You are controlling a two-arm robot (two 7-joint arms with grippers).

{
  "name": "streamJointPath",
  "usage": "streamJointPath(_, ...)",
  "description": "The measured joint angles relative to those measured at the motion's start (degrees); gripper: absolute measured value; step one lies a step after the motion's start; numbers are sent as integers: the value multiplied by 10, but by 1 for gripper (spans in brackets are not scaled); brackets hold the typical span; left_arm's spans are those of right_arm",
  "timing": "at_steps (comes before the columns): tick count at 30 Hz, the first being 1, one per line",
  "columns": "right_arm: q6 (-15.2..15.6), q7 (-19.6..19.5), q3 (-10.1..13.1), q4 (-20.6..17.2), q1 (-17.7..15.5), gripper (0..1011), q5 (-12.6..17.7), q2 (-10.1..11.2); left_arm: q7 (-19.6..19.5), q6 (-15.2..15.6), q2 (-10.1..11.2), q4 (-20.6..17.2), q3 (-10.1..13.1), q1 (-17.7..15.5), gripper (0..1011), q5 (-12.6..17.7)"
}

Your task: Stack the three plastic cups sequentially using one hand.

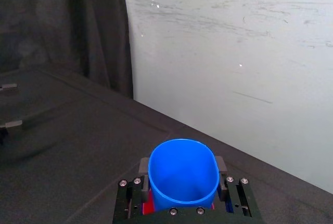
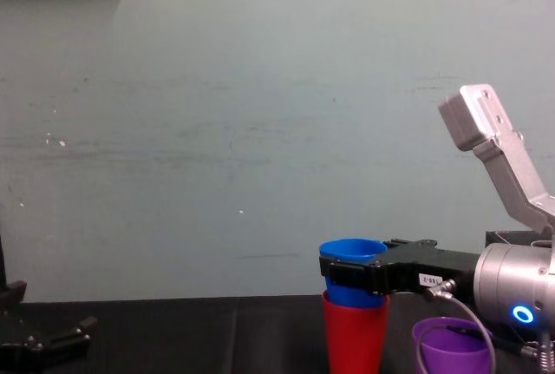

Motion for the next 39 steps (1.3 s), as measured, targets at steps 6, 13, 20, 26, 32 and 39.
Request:
streamJointPath(6,-2,1,0,2,-1,719,-3,-1,0,0,0,0,0,0,1005,0)
streamJointPath(13,-5,3,-1,6,-3,718,-6,-3,0,0,0,0,0,0,1005,0)
streamJointPath(20,-6,3,-1,10,-4,719,-7,-5,0,0,0,0,0,0,1005,0)
streamJointPath(26,-6,3,-1,9,-4,719,-7,-5,0,0,0,0,0,0,1005,0)
streamJointPath(32,-6,3,-1,9,-4,724,-7,-4,0,0,0,0,0,0,1005,0)
streamJointPath(39,-5,3,-1,8,-4,895,-6,-4,0,0,0,0,0,0,1005,0)
